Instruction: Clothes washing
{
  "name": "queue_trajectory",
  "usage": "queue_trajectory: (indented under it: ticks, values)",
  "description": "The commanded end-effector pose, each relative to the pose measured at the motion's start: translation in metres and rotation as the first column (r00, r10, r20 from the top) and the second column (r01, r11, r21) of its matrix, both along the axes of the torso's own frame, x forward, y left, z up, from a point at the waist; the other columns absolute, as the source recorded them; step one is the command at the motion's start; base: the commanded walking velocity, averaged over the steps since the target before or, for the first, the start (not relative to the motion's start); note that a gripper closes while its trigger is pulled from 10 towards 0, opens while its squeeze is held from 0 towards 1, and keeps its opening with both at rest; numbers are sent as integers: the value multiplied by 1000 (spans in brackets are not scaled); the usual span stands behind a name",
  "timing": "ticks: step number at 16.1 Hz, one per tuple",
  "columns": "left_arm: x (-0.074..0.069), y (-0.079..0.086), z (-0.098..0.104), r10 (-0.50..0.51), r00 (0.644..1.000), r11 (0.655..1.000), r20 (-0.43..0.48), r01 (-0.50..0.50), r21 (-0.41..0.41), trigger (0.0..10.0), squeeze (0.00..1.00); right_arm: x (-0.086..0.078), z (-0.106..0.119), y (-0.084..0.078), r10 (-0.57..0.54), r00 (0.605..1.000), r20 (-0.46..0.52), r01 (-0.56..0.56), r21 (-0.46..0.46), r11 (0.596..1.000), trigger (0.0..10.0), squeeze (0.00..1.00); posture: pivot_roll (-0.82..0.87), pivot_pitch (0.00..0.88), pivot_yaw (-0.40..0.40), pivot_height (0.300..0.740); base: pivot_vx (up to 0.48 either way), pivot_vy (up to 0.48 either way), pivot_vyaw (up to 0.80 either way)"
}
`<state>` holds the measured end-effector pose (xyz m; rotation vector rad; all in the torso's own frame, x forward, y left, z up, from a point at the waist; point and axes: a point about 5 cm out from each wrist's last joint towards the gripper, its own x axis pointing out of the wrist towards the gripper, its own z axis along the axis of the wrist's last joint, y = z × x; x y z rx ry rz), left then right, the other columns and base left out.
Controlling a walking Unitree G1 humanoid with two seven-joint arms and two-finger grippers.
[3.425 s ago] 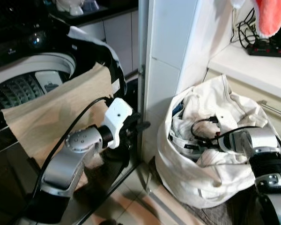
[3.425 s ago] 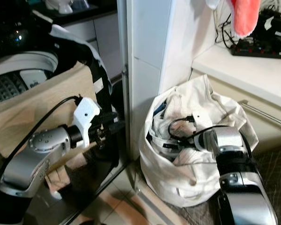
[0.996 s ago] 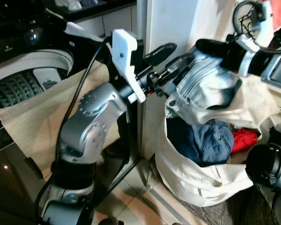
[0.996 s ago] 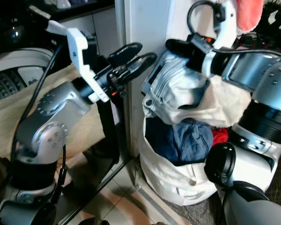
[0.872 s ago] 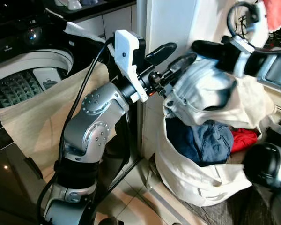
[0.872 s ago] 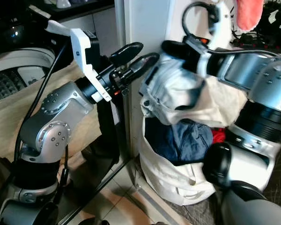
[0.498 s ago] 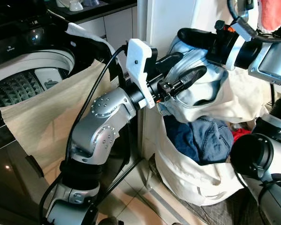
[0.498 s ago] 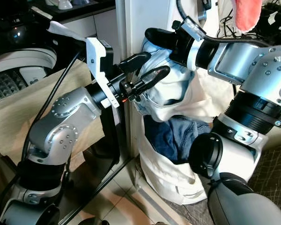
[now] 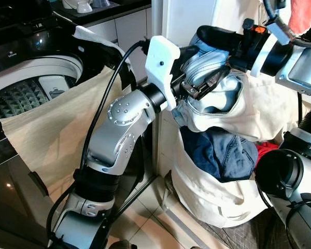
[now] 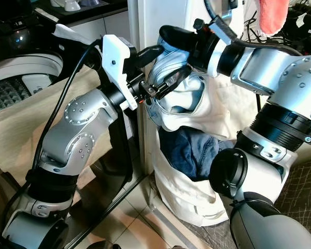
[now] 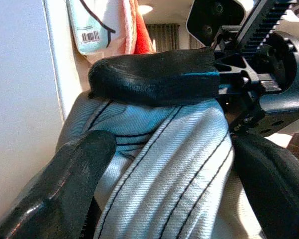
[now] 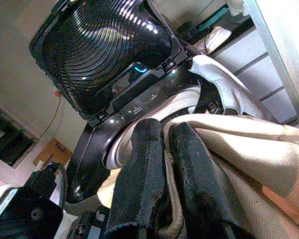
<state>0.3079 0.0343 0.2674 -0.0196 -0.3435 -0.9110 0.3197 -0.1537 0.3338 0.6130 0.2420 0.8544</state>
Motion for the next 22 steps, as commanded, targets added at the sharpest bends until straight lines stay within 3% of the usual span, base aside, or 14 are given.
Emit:
queue_trajectory:
  ticks: [1, 4, 5, 6, 7, 8, 9, 13, 21, 22]
  values:
    - [20, 30, -21, 206, 974, 977, -99, -200, 70, 10000, 1000, -13, 16, -1, 66, 992, 104, -70, 32, 997, 0, 0, -54, 0, 18, 740, 0, 0, 0]
    - [18, 24, -41, 187, 973, 966, -132, -158, 204, 10000, 1000, -15, 20, -3, 73, 991, 117, -79, 54, 995, 0, 0, -56, 0, 20, 740, 0, 0, 0]
    - [19, 22, -44, 196, 972, 959, -131, -162, 231, 10000, 435, -16, 22, -1, 90, 988, 125, -99, 65, 993, 0, 0, -56, 0, 20, 740, 0, 0, 0]
    - [19, 20, -45, 184, 973, 961, -136, -148, 235, 10000, 27, -17, 22, -1, 97, 987, 128, -106, 68, 992, 0, 0, -56, 0, 20, 740, 0, 0, 0]
    - [18, 18, -46, 168, 976, 961, -140, -131, 243, 10000, 0, -17, 22, 0, 102, 986, 130, -111, 69, 991, 0, 0, -56, 0, 21, 740, 0, 0, 0]
    - [17, 16, -46, 154, 975, 967, -158, -116, 227, 4588, 0, -18, 21, 0, 103, 986, 128, -112, 69, 991, 0, 0, -59, 0, 25, 740, 0, 0, 0]
    - [18, 16, -45, 156, 972, 972, -173, -119, 204, 0, 0, -19, 20, 1, 103, 987, 126, -112, 66, 992, 0, 0, -59, 0, 25, 740, 0, 0, 0]
    - [19, 21, -38, 145, 970, 984, -195, -122, 128, 0, 0, -19, 15, 0, 90, 990, 106, -97, 59, 994, 0, 0, -56, 0, 26, 740, 0, 0, 0]
    - [19, 26, -35, 141, 966, 989, -216, -127, 75, 0, 0, -19, 6, 0, 26, 997, 70, -27, 22, 999, 0, 0, -55, 0, 38, 740, 0, 0, 0]
    - [19, 26, -34, 134, 966, 991, -221, -127, 48, 0, 0, -18, 3, 0, 4, 998, 60, -5, 11, 1000, 4706, 0, -53, 0, 39, 740, 0, 0, 0]
